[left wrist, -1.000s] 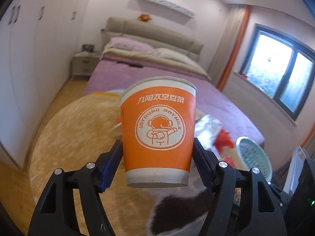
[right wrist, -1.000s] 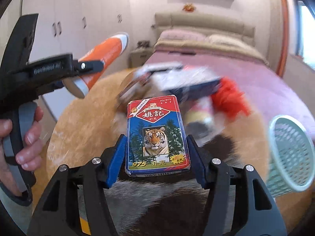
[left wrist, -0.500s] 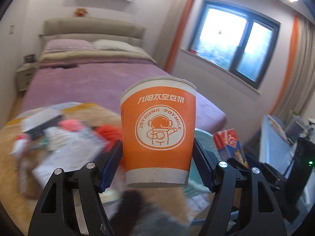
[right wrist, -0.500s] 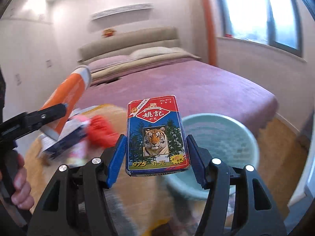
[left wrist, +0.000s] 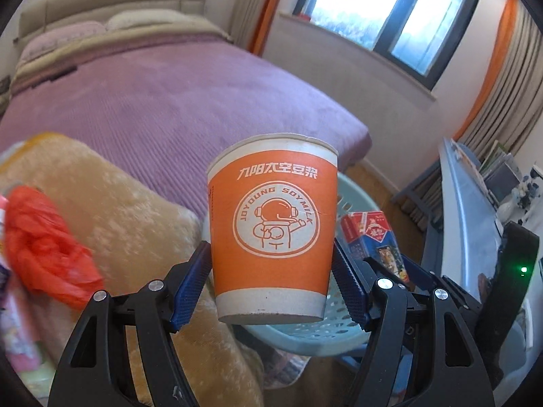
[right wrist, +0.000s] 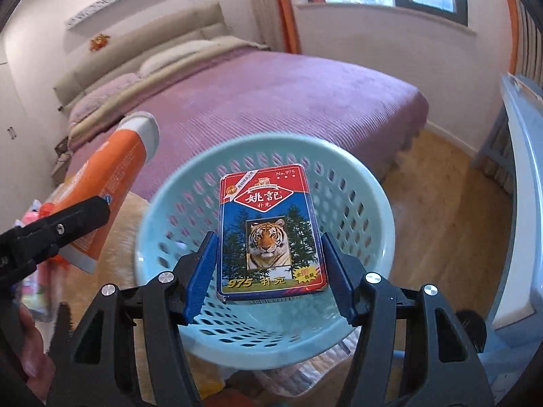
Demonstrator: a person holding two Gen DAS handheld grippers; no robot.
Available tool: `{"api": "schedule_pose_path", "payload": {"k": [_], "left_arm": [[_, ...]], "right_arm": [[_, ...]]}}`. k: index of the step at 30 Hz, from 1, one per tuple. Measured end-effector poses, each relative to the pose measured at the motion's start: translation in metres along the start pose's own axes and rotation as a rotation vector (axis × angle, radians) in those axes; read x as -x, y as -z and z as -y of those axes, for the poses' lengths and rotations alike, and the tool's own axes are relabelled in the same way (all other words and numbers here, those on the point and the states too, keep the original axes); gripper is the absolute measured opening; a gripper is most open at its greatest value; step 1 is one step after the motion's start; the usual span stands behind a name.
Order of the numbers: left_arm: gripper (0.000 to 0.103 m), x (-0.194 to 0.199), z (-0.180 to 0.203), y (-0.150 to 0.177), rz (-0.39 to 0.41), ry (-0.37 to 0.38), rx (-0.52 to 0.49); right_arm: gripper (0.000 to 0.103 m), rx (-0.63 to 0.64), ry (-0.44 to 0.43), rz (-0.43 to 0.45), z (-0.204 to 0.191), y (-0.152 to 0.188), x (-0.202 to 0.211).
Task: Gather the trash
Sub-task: 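Carry the orange cup and tiger pack to the blue basket and release both, then grasp the white milk carton with the left tool while the right tool grasps the red plastic bag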
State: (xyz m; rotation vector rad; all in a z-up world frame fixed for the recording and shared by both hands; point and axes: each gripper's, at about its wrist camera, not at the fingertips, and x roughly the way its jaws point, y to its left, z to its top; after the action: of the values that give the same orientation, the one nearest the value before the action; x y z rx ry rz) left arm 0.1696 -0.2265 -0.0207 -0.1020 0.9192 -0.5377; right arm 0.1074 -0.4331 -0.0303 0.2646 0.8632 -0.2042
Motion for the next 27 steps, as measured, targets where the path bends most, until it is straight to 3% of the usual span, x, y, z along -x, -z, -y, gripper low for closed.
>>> {"api": "schedule_pose_path", "payload": {"k": [6,8,11,18,27], "left_arm": [[0.070,-0.026,0.002,0.005,-0.049,0.000,0.003],[0.076,-0.026,0.000,0.005,-0.048,0.014,0.007],[0.079,-0.008,-0.002,0.009,-0.014,0.011,-0.014],[0.079,0.038,-0.001,0.009,0.079,0.045,-0.010],[0.079,0.126,-0.010,0.013,0.240,0.020,-0.006]], "right_arm": [[0.059,-0.007,0.009,-0.027,0.001,0.000,-0.012],[0.060,-0.014,0.001,-0.030,-0.001,0.002,-0.009],[0.065,-0.024,0.005,-0.017,0.002,0.002,-0.006],[0.065,-0.008,-0.028,0.022,-0.007,0.002,0.019],[0.065,0.088,-0.127,0.135,-0.058,-0.001,0.078]]}}
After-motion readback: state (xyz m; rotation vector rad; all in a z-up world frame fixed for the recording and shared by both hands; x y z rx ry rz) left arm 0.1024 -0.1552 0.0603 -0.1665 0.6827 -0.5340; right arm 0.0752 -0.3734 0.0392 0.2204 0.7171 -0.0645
